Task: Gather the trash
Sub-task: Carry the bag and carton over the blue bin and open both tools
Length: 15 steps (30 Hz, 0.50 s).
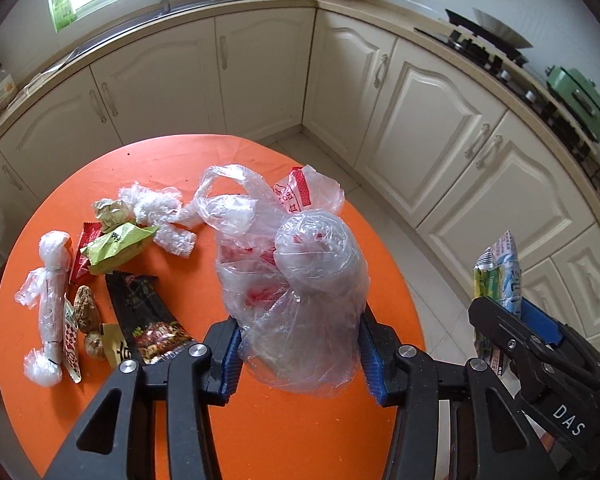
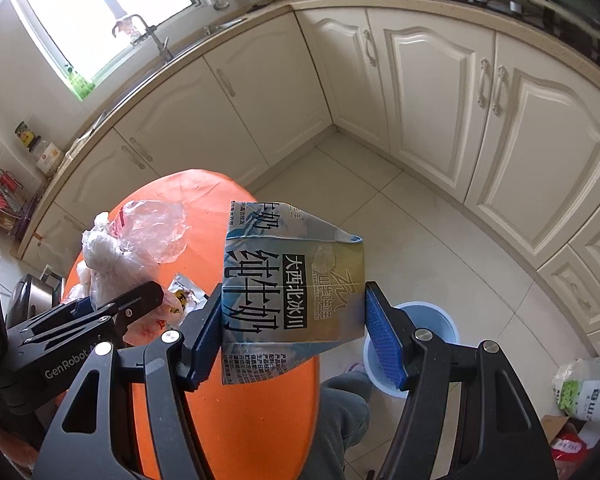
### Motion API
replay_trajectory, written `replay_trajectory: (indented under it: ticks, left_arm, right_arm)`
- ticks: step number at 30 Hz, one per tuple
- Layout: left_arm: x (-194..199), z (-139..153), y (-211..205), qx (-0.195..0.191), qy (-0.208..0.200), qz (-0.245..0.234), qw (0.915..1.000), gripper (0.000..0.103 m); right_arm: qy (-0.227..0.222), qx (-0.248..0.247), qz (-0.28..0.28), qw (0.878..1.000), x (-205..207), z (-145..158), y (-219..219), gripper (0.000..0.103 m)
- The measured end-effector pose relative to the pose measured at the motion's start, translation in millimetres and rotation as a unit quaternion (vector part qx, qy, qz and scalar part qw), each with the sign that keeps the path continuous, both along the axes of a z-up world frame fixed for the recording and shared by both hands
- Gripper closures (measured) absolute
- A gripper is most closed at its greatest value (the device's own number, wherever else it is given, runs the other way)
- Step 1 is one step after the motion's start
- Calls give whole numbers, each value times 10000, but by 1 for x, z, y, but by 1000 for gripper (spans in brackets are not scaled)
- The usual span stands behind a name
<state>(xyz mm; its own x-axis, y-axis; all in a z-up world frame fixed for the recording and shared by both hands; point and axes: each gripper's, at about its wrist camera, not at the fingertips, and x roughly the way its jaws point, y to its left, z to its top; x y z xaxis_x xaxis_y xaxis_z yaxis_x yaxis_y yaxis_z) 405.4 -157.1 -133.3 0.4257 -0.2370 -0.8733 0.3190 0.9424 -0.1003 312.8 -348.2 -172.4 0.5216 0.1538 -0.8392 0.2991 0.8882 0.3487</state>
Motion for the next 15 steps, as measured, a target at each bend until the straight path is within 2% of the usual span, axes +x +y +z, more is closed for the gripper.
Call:
replay_trajectory:
  ticks: [7,15]
  left_arm:
    - [-51,8,-38,28,-13,-650,9979,58]
    - [-62,-12,-104,306,207,-1213,9919,57]
  right_arm:
    - [45,-134,-549,9984,-56,12,-36,36]
    - [268,-157,-1195,9923,-108,1,-84,36]
